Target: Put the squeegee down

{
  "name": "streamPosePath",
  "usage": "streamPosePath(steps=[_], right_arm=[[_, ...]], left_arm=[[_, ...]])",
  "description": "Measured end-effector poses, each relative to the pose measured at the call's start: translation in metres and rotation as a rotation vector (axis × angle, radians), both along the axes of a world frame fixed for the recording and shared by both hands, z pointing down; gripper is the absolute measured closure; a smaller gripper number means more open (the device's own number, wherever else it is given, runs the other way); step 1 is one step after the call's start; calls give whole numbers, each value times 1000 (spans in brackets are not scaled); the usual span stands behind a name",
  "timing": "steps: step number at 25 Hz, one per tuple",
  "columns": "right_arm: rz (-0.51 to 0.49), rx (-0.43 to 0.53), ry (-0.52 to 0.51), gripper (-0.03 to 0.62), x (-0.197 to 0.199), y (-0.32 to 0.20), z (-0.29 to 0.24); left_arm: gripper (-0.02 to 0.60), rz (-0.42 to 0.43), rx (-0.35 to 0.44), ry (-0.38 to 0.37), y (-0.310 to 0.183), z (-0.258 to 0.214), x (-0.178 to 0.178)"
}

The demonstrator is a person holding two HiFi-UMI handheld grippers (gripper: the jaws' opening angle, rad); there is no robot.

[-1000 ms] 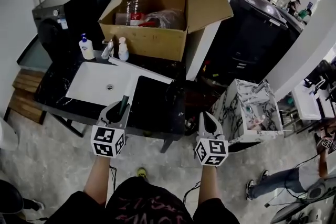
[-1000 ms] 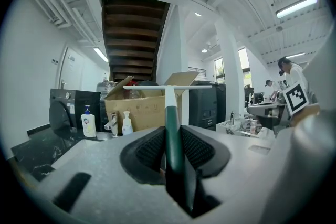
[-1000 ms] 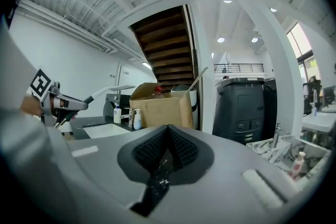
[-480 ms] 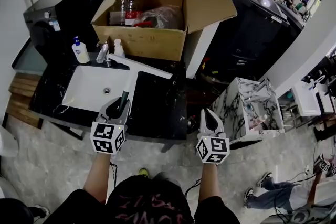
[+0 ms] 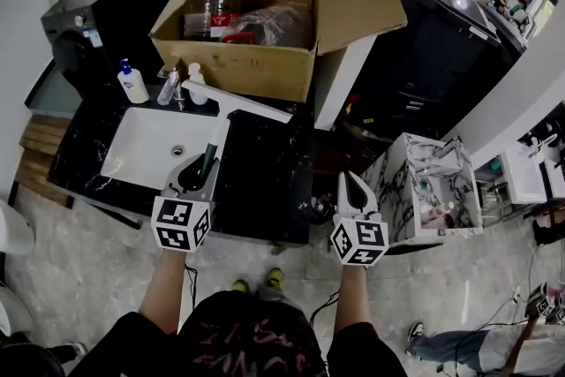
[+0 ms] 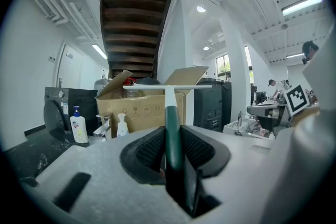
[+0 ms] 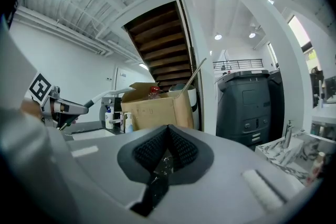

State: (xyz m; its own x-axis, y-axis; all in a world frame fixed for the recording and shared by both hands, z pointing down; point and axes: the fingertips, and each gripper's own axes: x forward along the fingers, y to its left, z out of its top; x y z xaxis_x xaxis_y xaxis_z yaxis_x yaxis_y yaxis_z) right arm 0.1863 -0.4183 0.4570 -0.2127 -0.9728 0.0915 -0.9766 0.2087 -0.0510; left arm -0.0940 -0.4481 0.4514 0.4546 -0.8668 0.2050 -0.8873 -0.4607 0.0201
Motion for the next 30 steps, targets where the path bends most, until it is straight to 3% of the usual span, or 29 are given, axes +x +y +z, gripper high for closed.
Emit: streamPosePath(steps=[11, 30], right_arm=[[-35, 5, 2, 592, 14, -36, 4], [-68, -23, -2, 592, 16, -52, 20]], left_arm=[[480, -9, -26, -2, -40, 8, 34], [480, -40, -247, -28, -65, 94, 61]])
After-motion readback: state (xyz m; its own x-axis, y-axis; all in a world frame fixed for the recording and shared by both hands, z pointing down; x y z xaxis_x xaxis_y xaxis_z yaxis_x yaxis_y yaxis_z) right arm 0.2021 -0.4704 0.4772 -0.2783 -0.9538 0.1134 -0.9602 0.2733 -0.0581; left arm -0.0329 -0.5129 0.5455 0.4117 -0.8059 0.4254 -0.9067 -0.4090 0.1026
